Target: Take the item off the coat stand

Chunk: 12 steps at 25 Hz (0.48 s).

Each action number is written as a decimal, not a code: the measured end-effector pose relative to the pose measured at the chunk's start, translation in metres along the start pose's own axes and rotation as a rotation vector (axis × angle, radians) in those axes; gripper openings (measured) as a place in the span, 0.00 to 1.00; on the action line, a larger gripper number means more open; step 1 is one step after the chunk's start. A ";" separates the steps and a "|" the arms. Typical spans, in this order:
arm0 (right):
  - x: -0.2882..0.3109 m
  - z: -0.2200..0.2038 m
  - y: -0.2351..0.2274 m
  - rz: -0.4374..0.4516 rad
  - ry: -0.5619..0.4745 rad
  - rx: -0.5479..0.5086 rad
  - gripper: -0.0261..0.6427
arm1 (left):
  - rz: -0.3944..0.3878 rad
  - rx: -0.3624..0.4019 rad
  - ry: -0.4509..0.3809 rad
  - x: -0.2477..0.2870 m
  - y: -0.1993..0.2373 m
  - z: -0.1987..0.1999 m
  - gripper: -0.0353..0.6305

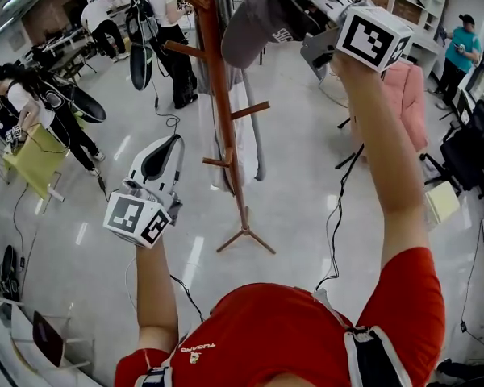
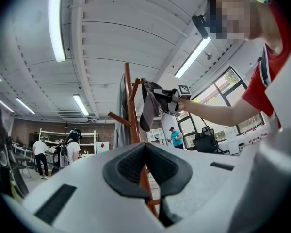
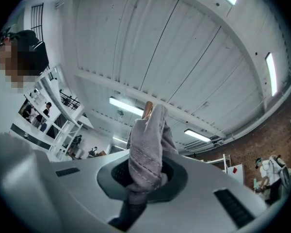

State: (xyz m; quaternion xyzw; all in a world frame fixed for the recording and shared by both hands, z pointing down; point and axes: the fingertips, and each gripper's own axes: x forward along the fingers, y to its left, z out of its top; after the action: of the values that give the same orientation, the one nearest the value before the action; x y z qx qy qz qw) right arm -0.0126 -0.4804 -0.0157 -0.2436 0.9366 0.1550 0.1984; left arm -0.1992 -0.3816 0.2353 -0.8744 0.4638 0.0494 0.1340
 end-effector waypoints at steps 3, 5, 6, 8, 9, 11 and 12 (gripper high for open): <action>-0.020 0.005 0.001 -0.027 0.008 -0.006 0.09 | -0.021 -0.007 -0.010 0.000 -0.008 0.003 0.07; -0.035 0.004 0.005 -0.038 0.029 -0.019 0.09 | -0.032 -0.019 -0.020 0.000 -0.014 0.006 0.07; -0.043 0.002 0.007 -0.043 0.043 -0.029 0.09 | -0.037 -0.025 -0.025 0.000 -0.017 0.008 0.07; -0.061 -0.004 0.014 -0.051 0.072 -0.051 0.09 | -0.046 -0.034 -0.034 0.002 -0.023 0.010 0.07; -0.069 -0.008 0.018 -0.050 0.084 -0.063 0.09 | -0.051 -0.038 -0.037 0.003 -0.027 0.010 0.07; -0.084 -0.015 0.031 -0.041 0.103 -0.091 0.09 | -0.063 -0.047 -0.040 0.007 -0.033 0.009 0.07; -0.093 -0.020 0.038 -0.040 0.113 -0.105 0.09 | -0.068 -0.053 -0.042 0.008 -0.036 0.008 0.07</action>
State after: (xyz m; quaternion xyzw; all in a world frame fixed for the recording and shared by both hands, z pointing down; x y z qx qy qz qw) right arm 0.0364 -0.4196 0.0510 -0.2807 0.9319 0.1858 0.1353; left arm -0.1648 -0.3670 0.2330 -0.8916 0.4294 0.0753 0.1223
